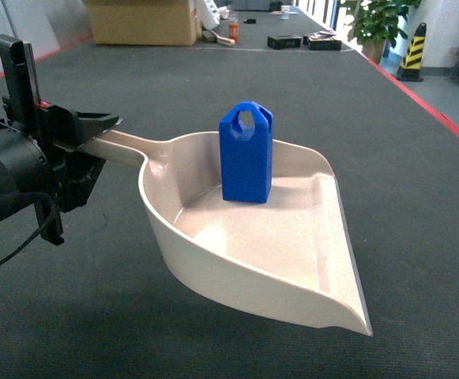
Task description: Place part in tray to right shelf
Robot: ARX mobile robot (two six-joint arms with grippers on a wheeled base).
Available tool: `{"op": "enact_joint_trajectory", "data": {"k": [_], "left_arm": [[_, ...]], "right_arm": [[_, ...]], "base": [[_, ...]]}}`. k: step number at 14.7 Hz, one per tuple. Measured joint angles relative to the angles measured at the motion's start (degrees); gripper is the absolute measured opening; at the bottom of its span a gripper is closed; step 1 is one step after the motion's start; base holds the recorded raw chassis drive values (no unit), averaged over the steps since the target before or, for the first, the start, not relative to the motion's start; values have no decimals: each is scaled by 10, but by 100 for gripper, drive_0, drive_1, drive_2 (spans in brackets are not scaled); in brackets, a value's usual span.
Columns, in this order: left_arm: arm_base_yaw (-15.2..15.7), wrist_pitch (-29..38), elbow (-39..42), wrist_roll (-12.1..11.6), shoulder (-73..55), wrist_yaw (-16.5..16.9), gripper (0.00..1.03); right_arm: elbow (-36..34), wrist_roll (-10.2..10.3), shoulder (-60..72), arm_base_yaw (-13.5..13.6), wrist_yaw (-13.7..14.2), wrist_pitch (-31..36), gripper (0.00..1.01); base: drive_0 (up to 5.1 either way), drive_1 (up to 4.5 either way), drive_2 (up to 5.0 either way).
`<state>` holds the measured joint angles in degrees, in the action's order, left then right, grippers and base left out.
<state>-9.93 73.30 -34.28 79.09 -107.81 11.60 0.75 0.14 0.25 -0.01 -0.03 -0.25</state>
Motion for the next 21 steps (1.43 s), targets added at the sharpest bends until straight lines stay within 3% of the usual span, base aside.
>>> {"op": "enact_joint_trajectory", "data": {"k": [3, 6, 10, 21], "left_arm": [[0, 0, 0, 0, 0, 0, 15], [0, 0, 0, 0, 0, 0, 15], [3, 0, 0, 0, 0, -4, 15], [0, 3, 0, 0, 0, 0, 15]], "right_arm": [[0, 0, 0, 0, 0, 0, 6], [0, 0, 0, 0, 0, 0, 46], [0, 0, 0, 0, 0, -1, 96], [0, 0, 0, 0, 0, 0, 98]], "base": [[0, 0, 0], [0, 0, 0], [467, -311, -222], [489, -338, -140]]}}
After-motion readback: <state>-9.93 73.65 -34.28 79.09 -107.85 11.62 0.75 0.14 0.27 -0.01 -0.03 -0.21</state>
